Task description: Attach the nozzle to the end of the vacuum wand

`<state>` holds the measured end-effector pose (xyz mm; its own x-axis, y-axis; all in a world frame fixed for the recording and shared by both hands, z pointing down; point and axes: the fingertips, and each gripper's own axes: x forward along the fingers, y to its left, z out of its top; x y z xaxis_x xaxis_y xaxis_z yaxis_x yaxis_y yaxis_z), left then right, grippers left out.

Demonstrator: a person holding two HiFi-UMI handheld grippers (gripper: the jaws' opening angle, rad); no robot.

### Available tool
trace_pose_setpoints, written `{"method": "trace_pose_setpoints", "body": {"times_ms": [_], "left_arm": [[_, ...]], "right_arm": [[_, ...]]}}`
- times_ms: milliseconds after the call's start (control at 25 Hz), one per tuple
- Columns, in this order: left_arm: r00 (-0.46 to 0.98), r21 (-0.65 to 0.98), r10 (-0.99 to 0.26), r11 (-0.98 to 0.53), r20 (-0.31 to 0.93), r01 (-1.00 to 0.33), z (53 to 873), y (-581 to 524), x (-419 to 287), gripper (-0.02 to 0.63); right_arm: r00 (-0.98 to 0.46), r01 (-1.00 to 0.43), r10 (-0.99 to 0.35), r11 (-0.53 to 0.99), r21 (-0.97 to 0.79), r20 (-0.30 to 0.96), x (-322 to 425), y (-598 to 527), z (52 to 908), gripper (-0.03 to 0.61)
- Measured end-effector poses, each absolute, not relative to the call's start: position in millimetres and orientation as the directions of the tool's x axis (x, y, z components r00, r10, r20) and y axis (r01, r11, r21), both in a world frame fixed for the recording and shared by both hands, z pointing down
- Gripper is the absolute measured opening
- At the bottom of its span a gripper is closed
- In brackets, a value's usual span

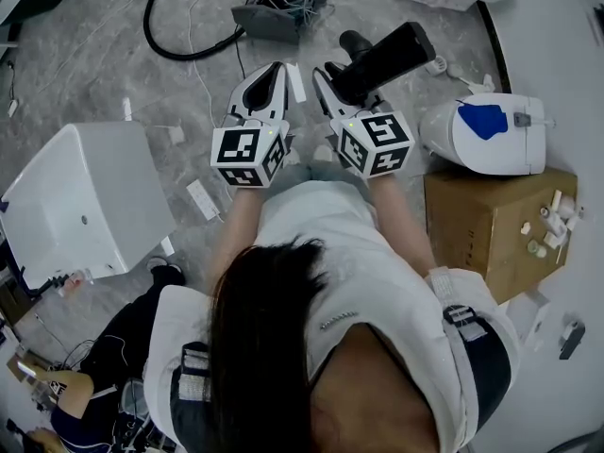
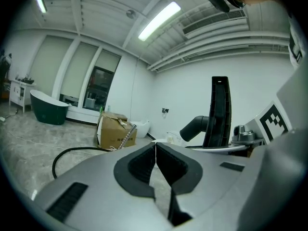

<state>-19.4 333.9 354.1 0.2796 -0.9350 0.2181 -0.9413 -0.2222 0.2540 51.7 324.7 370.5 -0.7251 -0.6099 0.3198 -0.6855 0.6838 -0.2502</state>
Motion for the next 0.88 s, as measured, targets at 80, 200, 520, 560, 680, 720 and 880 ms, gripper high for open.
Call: {"method": "trace_pose_setpoints", "body": {"times_ms": [80,200,520,560,680,720,880], "left_arm": [[0.286,0.261,-0.931,-0.225,0.228,-0.939,357,332,-15,0.005],[0.282,0.259,-0.931,-0.220,0.233,-0.941,358,327,-5,0.005],[0.260,0.245,-0.937,-0.201,0.235,-0.948,358,310,19,0.005],[0.258,0.246,-0.937,-0.199,0.237,-0.949,359,308,21,0.005],[0.250,0.242,-0.937,-0.191,0.243,-0.951,360,304,24,0.005],[0.246,0.242,-0.937,-0.186,0.247,-0.952,362,304,24,0.005],[0.227,0.238,-0.939,-0.166,0.257,-0.957,367,305,25,0.005]], "right_arm": [[-0.733,-0.677,-0.601,0.690,-0.256,0.318,55,323,370,0.092],[-0.746,-0.663,-0.589,0.699,-0.268,0.311,63,319,368,0.092],[-0.776,-0.629,-0.559,0.714,-0.307,0.291,88,303,368,0.092],[-0.777,-0.629,-0.558,0.714,-0.309,0.291,91,301,368,0.092],[-0.776,-0.630,-0.559,0.713,-0.308,0.294,98,296,370,0.092],[-0.776,-0.629,-0.556,0.715,-0.304,0.298,99,296,372,0.092],[-0.780,-0.624,-0.545,0.718,-0.307,0.308,104,296,378,0.092]]}}
